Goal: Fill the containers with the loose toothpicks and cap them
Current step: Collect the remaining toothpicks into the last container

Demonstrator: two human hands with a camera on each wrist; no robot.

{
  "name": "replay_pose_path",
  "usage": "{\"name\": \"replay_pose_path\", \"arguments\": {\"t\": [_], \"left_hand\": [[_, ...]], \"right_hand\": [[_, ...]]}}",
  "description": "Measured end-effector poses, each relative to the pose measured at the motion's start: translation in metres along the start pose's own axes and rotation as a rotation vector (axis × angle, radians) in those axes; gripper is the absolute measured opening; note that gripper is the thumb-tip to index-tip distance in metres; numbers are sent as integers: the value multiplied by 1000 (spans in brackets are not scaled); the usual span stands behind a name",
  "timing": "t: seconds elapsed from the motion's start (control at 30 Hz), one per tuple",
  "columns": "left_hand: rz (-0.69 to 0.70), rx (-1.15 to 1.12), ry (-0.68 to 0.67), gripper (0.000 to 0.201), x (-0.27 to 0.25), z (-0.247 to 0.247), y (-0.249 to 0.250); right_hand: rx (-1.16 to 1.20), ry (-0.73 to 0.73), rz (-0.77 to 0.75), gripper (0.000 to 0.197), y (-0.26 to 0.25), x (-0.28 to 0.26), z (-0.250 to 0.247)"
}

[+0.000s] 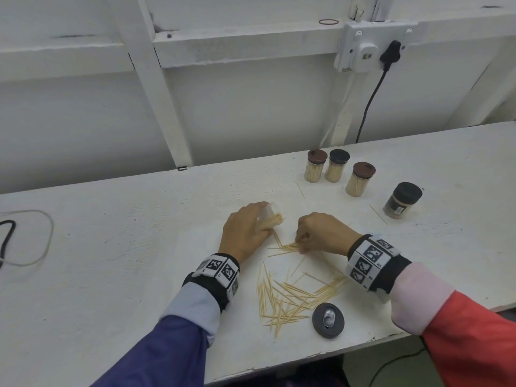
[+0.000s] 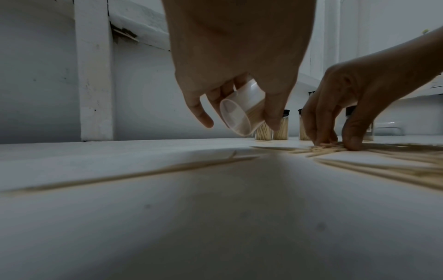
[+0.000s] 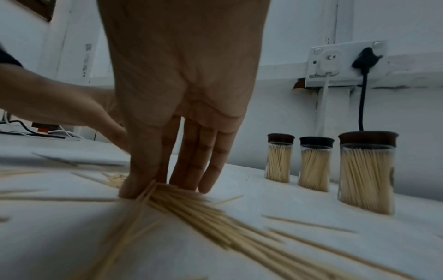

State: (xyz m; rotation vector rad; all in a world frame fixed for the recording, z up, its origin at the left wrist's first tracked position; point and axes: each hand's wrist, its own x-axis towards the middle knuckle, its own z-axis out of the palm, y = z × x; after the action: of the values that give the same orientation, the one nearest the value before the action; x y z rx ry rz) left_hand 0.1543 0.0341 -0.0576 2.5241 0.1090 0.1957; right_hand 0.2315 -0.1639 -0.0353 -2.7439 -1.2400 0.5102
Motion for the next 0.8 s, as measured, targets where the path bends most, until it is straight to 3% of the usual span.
{"name": "replay_pose_path", "arguments": {"t": [0.3,0.47,0.67,0.8], "left_hand": [[-4,14,-26,61,0,0,-1],[-3,5,-16,60,0,1,-2],[-20,-7,9,58,0,1,-2],[-58,-4,69,57,0,-2,-2]], "right_hand": [[-143,0,-37,8,-8,0,-1],[-158,16,-26,17,-10,-2,2],[-73,101,-32,16,-3,-8,-2],[150,145,-3,12,4,-11,-8]]}}
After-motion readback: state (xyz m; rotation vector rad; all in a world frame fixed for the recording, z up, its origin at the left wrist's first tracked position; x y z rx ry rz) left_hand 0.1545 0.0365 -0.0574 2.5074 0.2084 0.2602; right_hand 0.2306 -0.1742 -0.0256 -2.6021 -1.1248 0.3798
